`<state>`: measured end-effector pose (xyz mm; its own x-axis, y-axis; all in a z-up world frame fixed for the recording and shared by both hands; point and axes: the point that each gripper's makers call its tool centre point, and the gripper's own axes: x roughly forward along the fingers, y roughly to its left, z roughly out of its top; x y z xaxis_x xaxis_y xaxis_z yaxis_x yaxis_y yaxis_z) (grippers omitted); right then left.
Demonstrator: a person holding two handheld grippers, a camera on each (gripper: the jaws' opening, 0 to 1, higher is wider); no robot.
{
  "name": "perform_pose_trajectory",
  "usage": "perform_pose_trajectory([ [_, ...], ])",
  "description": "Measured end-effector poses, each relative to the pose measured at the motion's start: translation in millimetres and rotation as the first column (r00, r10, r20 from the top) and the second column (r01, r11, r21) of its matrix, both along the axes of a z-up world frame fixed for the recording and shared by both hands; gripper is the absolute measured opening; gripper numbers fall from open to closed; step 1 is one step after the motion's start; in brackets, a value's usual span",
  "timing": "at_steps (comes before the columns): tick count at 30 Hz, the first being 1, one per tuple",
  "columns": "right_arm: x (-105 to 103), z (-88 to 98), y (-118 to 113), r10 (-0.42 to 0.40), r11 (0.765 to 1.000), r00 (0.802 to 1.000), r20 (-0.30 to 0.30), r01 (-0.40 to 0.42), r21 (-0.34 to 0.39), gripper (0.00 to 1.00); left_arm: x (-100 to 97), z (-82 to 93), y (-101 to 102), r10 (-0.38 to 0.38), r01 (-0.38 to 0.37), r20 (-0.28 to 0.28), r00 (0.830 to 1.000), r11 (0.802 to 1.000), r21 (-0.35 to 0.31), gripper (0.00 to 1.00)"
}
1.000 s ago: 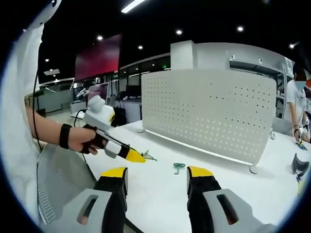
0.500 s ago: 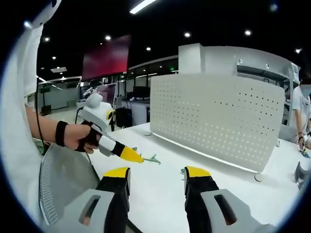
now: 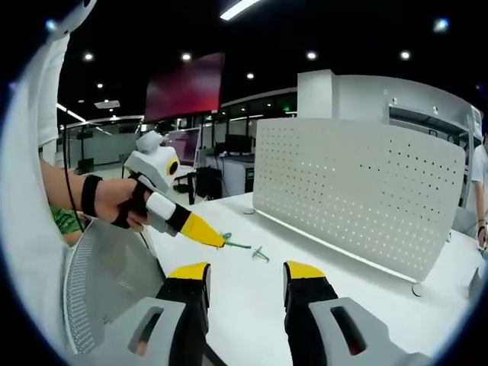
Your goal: Insert the hook assembly into the mounting plate slot until the hook locks in place.
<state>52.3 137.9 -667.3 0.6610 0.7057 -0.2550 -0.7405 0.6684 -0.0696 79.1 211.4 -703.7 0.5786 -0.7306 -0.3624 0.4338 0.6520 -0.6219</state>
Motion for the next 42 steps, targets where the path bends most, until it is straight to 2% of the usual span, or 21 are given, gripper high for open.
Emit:
perform_pose_trajectory([
  [8, -2.5, 2.7, 16.5, 0.051, 0.999, 0.999, 0.011, -0.051, -0.011, 0.35, -10.7, 14.2, 6.7, -0.007, 0.006, -0.012, 1.0, 0.999, -0.05, 0.29],
  [19, -2.9, 1.8, 31.8, 0.09, 0.995, 0.996, 0.02, -0.089, -0.032, 0.31, -21.5, 23.5, 6.3, -0.051, 0.052, 0.009, 0.999, 0.996, -0.068, 0.3],
  [35, -5.4, 2.9, 46.5, 0.143, 0.988, 0.989, 0.046, -0.14, -0.069, 0.23, -40.9, 31.6, -5.3, -0.167, 0.166, 0.008, 0.986, 0.98, -0.11, 0.3],
  [39, -7.3, -0.4, 47.6, 0.168, 0.982, 0.985, 0.049, -0.163, -0.097, 0.14, -45.5, 32.9, -9.3, -0.192, 0.192, 0.012, 0.981, 0.974, -0.123, 0.3],
  [42, -8.0, -0.9, 48.2, 0.172, 0.981, 0.984, 0.047, -0.167, -0.094, 0.15, -48.4, 33.7, -12.1, -0.207, 0.206, 0.01, 0.978, 0.969, -0.135, 0.3],
])
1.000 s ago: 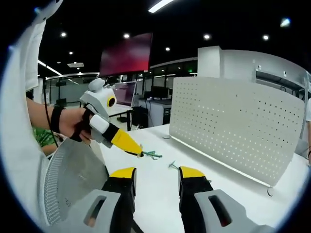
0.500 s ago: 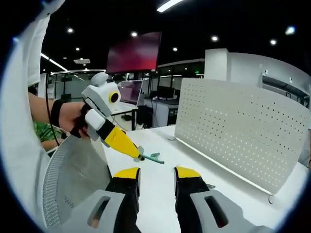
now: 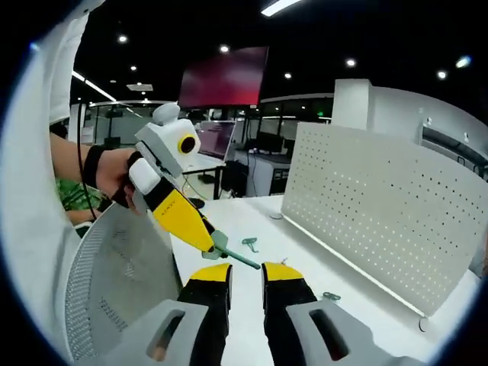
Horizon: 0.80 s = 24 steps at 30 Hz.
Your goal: Insert the hook assembly into the mounting plate slot until the hook locks in place.
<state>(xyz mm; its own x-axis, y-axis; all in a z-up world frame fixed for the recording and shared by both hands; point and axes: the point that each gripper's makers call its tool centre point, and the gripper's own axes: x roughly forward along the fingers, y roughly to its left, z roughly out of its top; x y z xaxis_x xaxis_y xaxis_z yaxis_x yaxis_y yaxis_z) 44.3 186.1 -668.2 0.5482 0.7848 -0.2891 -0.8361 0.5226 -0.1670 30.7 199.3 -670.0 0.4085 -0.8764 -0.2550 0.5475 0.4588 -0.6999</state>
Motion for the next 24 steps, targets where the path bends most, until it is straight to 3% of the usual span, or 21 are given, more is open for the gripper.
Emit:
perform_pose_trajectory([
  [9, -2.2, -0.1, 1.2, 0.033, 0.999, 0.999, 0.041, -0.032, -0.036, 0.11, -3.6, -0.9, -4.6, -0.036, 0.034, -0.05, 0.998, 0.998, -0.043, 0.3],
  [13, -4.4, -5.6, -1.8, 0.042, 0.997, 0.999, 0.016, -0.041, -0.066, 0.05, -1.5, 1.1, -2.4, -0.034, 0.031, -0.047, 0.998, 0.998, -0.06, 0.29],
  [16, -3.1, -3.4, -2.3, 0.041, 0.997, 0.998, 0.047, -0.038, -0.074, 0.05, 0.6, 4.2, -3.9, -0.042, 0.042, -0.002, 0.999, 0.997, -0.061, 0.29],
  [24, -2.2, -5.1, -3.7, 0.043, 0.995, 0.998, 0.039, -0.039, -0.093, 0.03, 3.7, 5.1, -6.3, -0.049, 0.052, 0.062, 0.997, 0.998, -0.046, 0.29],
])
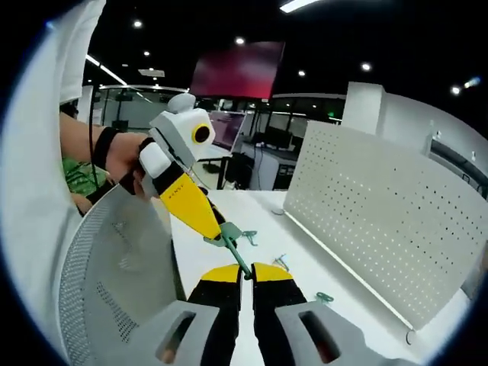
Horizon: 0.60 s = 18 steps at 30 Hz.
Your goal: Insert the hook assembly into the mounting plate slot until the hook locks in place.
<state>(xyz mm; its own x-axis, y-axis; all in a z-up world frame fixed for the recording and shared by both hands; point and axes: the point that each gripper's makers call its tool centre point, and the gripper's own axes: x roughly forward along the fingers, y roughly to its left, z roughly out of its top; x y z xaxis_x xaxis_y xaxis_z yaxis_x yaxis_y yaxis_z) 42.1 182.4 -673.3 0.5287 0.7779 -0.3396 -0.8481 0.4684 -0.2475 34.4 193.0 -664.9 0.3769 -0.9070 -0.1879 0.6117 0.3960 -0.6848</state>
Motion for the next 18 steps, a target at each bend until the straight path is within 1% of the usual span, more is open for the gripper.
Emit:
perform_pose_trajectory([
  [3, -1.2, -2.3, -0.1, 0.0, 1.0, 1.0, -0.023, 0.0, 0.0, 0.03, 0.8, -1.7, -0.6, -0.006, 0.006, 0.011, 1.0, 1.0, 0.01, 0.3],
  [5, -1.3, -2.5, 0.0, -0.005, 1.0, 1.0, -0.031, 0.005, 0.003, 0.02, 1.3, -2.4, -1.4, -0.011, 0.01, 0.037, 0.999, 1.0, 0.023, 0.3],
  [8, -1.2, -3.1, -0.4, -0.009, 1.0, 0.999, -0.048, 0.01, 0.003, 0.02, 2.4, -2.9, -1.6, -0.011, 0.009, 0.053, 0.999, 1.0, 0.03, 0.31],
  [9, -2.7, -4.3, -0.1, 0.0, 1.0, 0.998, -0.059, 0.0, -0.001, 0.01, 5.8, -3.0, -0.4, 0.006, -0.008, 0.074, 0.997, 0.999, 0.037, 0.32],
  [10, -2.0, -2.9, 0.5, -0.014, 1.0, 0.997, -0.073, 0.016, 0.023, 0.01, 8.5, -2.9, 1.1, 0.017, -0.021, 0.093, 0.996, 0.999, 0.045, 0.33],
  [11, -1.3, -2.7, -0.5, -0.014, 1.0, 0.997, -0.07, 0.015, 0.018, 0.01, 9.4, -2.4, 1.9, 0.022, -0.026, 0.091, 0.996, 0.999, 0.044, 0.35],
  [13, -2.1, -3.0, -0.5, -0.012, 1.0, 0.997, -0.078, 0.013, 0.02, 0.01, 9.7, -0.7, 2.3, 0.013, -0.016, 0.091, 0.996, 0.999, 0.038, 0.32],
  [14, -1.9, -3.7, -0.3, -0.013, 1.0, 0.997, -0.082, 0.015, 0.021, 0.01, 10.3, -0.3, 2.6, 0.015, -0.019, 0.094, 0.995, 0.999, 0.037, 0.31],
  [15, -2.1, -4.8, -0.3, -0.014, 1.0, 0.996, -0.092, 0.015, 0.02, 0.01, 13.8, 1.1, 4.2, 0.034, -0.038, 0.104, 0.994, 0.999, 0.034, 0.31],
  [16, -2.0, -5.7, -0.1, -0.017, 1.0, 0.994, -0.104, 0.019, 0.02, 0.01, 14.3, 1.5, 4.6, 0.035, -0.039, 0.105, 0.994, 0.999, 0.033, 0.31],
  [18, -2.0, -5.2, 0.7, -0.016, 0.999, 0.994, -0.109, 0.019, 0.026, 0.01, 15.1, 3.7, 4.8, 0.033, -0.036, 0.111, 0.993, 0.999, 0.024, 0.28],
])
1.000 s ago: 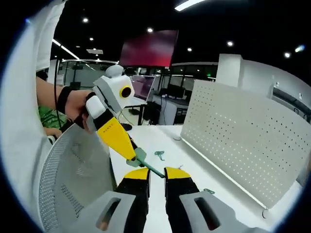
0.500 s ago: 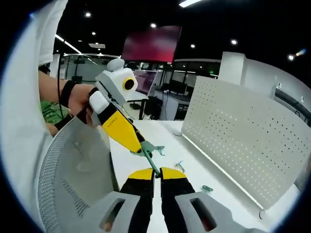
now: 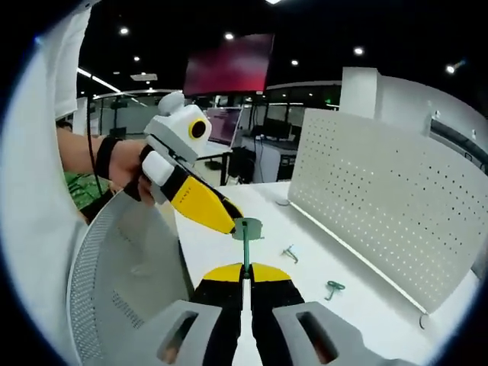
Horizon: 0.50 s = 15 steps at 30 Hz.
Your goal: Insert the hook assembly into the mounting plate slot until the hook locks in place.
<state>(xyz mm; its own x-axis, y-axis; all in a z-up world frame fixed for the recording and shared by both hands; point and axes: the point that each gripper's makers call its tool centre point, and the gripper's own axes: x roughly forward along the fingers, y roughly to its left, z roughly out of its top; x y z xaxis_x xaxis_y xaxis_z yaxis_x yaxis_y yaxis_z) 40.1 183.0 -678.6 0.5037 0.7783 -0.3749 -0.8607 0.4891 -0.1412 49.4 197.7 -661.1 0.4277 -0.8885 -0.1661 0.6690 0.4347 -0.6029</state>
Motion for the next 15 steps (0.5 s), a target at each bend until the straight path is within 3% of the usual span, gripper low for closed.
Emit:
perform_pose_trajectory([
  [11, 2.8, -0.4, -1.5, 0.002, 0.999, 1.0, -0.009, -0.003, -0.034, 0.01, 6.5, -3.1, 0.3, 0.005, -0.005, -0.033, 0.999, 1.0, -0.015, 0.2],
  [15, 5.0, 3.7, -4.8, -0.015, 1.0, 1.0, -0.027, 0.015, -0.006, 0.01, 8.4, -4.9, 0.3, 0.002, -0.004, -0.048, 0.999, 1.0, -0.03, 0.15],
])
